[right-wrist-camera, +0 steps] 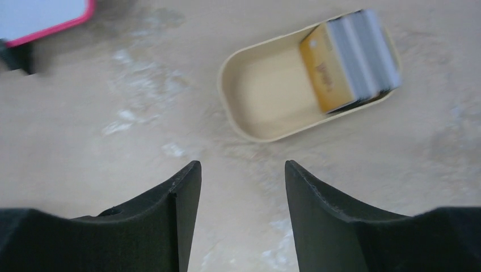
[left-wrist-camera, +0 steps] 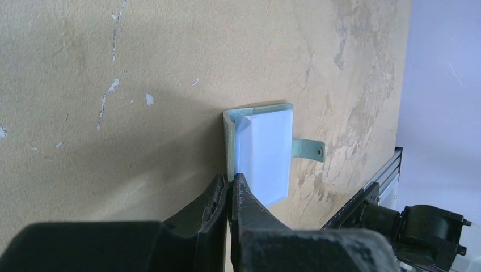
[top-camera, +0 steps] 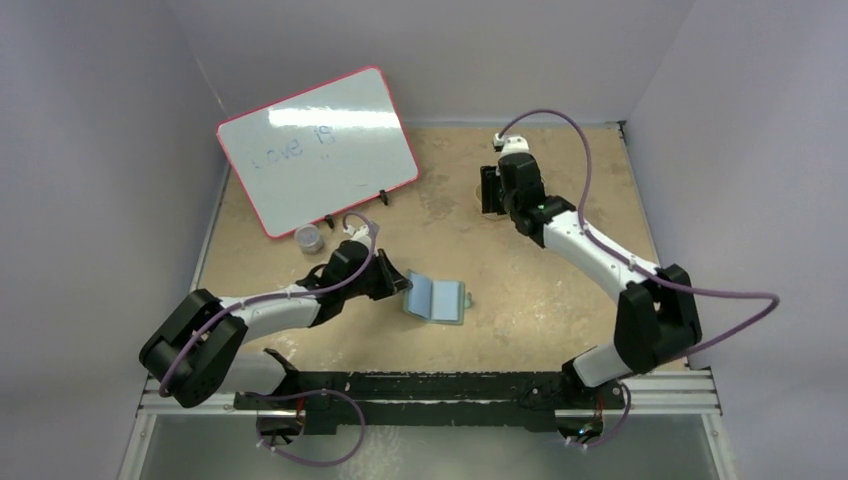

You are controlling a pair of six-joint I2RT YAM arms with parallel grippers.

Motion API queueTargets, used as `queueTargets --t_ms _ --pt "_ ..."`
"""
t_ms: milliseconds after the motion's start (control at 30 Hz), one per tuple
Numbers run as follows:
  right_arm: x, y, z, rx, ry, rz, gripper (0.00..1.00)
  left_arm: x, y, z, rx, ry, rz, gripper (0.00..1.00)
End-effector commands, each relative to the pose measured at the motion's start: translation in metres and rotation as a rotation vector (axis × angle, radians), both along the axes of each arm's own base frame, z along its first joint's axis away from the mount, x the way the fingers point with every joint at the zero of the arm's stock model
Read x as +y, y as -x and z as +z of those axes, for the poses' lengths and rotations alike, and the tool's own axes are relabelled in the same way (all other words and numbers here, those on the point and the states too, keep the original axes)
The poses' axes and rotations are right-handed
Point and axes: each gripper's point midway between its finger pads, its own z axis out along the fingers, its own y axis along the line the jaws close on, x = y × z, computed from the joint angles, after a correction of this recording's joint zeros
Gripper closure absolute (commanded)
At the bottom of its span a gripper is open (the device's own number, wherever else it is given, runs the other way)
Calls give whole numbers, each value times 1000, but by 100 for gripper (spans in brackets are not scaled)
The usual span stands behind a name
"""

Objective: Put the credit cards into the card holder
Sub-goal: Pick up the credit card from the storage box.

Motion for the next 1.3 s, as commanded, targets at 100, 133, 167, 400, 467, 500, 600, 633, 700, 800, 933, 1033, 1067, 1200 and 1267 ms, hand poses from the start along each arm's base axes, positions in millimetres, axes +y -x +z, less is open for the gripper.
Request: queueTargets --t_ms 100,133,167,400,467,500,600,633,700,800,933,1033,1067,1200,1267 --pt "-68 -63 -6 5 326 -99 38 -5 7 3 -31 47 -37 100" --pt "-76 -69 -9 17 349 -116 38 -5 7 3 -31 52 -37 100" --pt "-83 -75 -11 25 368 -131 37 -5 8 3 -32 60 -37 100" --pt "-105 -107 -39 80 449 -131 31 -4 10 6 -37 75 -35 100" --pt "-110 -112 -48 104 463 -136 31 -4 12 5 -32 89 -34 100" --pt "-112 -114 -53 117 471 -139 32 -4 13 4 -30 92 -32 100" --pt "-114 -121 -63 138 493 -136 32 -3 14 2 -29 91 -33 100" --pt "-116 -123 -64 141 500 -138 33 -3 14 2 -29 92 -36 100" --pt "-117 -126 -68 149 511 -136 33 -4 15 0 -26 92 -38 100" --pt "-121 -127 -75 160 526 -143 35 -5 15 1 -27 99 -41 100" --pt "-128 -127 -75 166 545 -174 41 -5 14 0 -26 98 -40 100" --pt "-129 -128 -70 160 544 -189 47 -6 14 -1 -23 98 -40 100" --pt "-129 -128 -67 158 545 -193 47 -6 13 -1 -23 101 -40 100" --pt "-128 -131 -60 141 537 -193 52 -7 13 -2 -20 102 -41 100" --pt "-127 -131 -60 144 535 -190 54 -7 13 -2 -20 103 -39 100"
